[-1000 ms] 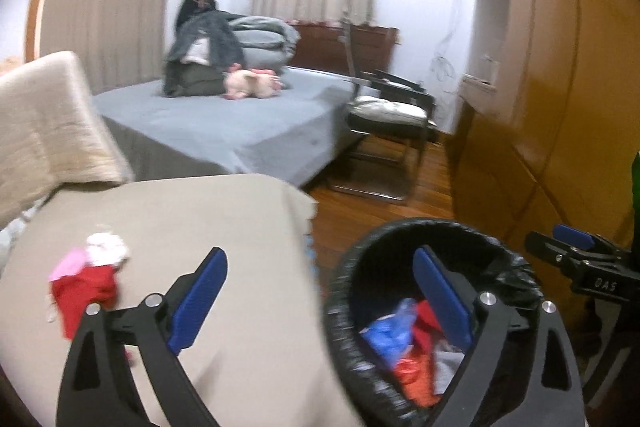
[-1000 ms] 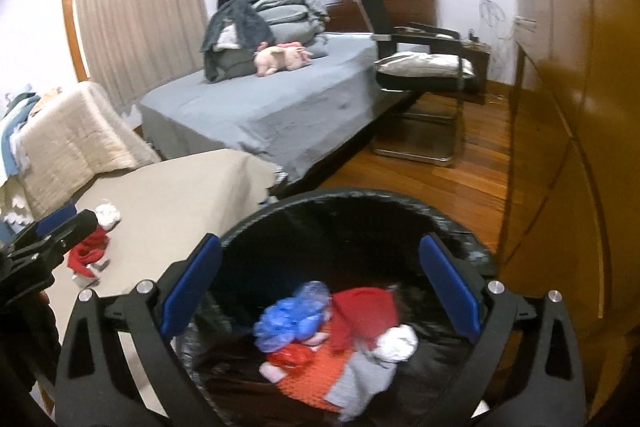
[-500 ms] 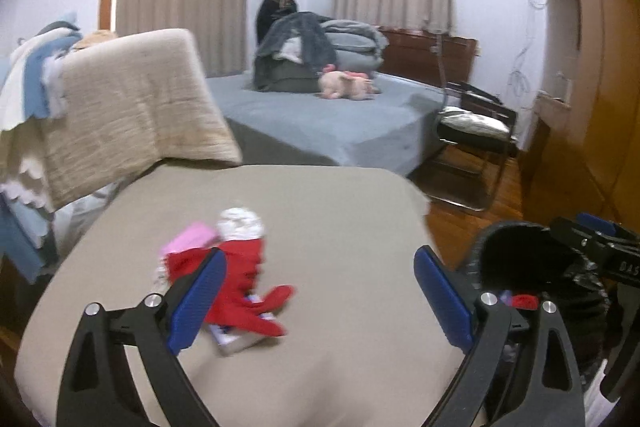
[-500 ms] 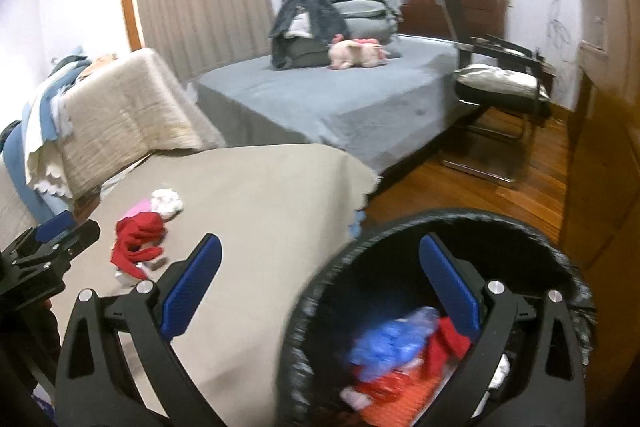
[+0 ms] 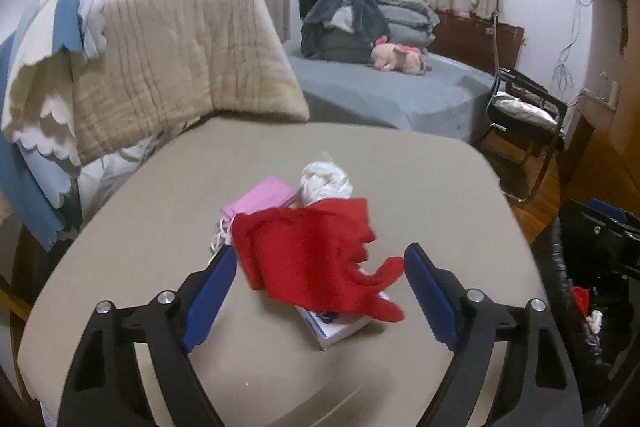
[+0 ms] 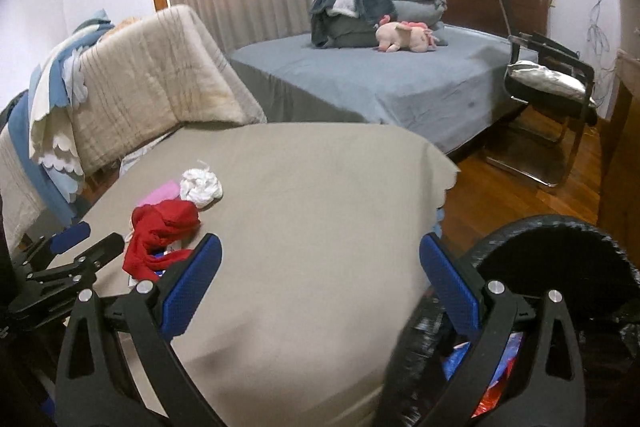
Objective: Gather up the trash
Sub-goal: 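Grasp the red cloth with the left tool and lift it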
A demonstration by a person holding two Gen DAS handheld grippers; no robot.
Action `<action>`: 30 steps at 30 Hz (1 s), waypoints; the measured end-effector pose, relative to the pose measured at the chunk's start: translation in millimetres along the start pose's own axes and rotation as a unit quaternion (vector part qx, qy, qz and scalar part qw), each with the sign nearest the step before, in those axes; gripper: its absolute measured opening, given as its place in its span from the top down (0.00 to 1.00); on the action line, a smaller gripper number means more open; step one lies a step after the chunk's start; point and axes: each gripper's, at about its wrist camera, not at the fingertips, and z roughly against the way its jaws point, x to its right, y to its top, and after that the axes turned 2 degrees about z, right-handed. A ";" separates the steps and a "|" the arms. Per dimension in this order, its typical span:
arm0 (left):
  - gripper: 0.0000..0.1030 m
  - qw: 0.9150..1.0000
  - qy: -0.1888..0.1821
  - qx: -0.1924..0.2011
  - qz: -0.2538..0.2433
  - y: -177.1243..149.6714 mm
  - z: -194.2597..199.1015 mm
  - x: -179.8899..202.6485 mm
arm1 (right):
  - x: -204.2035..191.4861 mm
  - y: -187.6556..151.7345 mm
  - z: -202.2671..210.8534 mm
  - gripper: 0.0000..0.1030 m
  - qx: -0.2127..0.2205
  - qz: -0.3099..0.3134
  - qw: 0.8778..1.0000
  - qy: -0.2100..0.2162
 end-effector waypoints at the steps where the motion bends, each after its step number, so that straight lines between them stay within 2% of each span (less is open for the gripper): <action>1: 0.21 1.000 -0.001 -0.004 0.002 -0.7 -4.2 -0.1 | -1.8 0.1 -4.1 0.06 -0.002 0.000 1.000 0.000; 8: 0.25 1.000 -0.001 -0.026 0.004 -3.1 -38.6 -0.6 | -4.4 -1.5 -23.2 0.06 -0.018 -0.002 1.000 -0.002; 12: 0.36 0.999 -0.004 -0.045 0.004 -4.5 -55.4 -0.4 | -3.4 -2.2 -27.3 0.06 -0.022 0.000 1.000 -0.002; 15: 0.39 0.999 0.004 -0.043 -0.002 -5.1 -59.0 0.1 | -2.9 -2.1 -28.6 0.06 -0.024 0.000 1.000 -0.002; 17: 0.46 0.999 0.007 -0.042 -0.002 -4.6 -59.0 -0.4 | -3.0 -1.6 -29.4 0.06 -0.024 0.000 1.000 -0.002; 19: 0.59 0.999 0.007 -0.041 0.003 -3.6 -57.5 -3.0 | -3.6 -1.9 -30.2 0.06 -0.026 0.001 1.000 -0.001; 20: 0.62 0.999 0.007 -0.040 0.004 -2.8 -57.5 -4.7 | -4.1 -1.9 -30.5 0.06 -0.026 0.001 1.000 -0.001; 22: 0.79 0.999 0.001 -0.040 0.002 -2.1 -57.3 -5.5 | -5.3 -2.1 -31.0 0.06 -0.026 0.002 1.000 0.001; 27: 0.87 0.999 -0.006 -0.034 0.003 0.1 -53.6 -3.4 | -10.5 -2.0 -30.0 0.06 -0.025 0.009 1.000 0.005; 30: 0.89 1.000 -0.014 -0.019 0.003 4.6 -43.3 -1.5 | -13.4 -1.0 -28.8 0.06 -0.024 0.013 1.000 0.007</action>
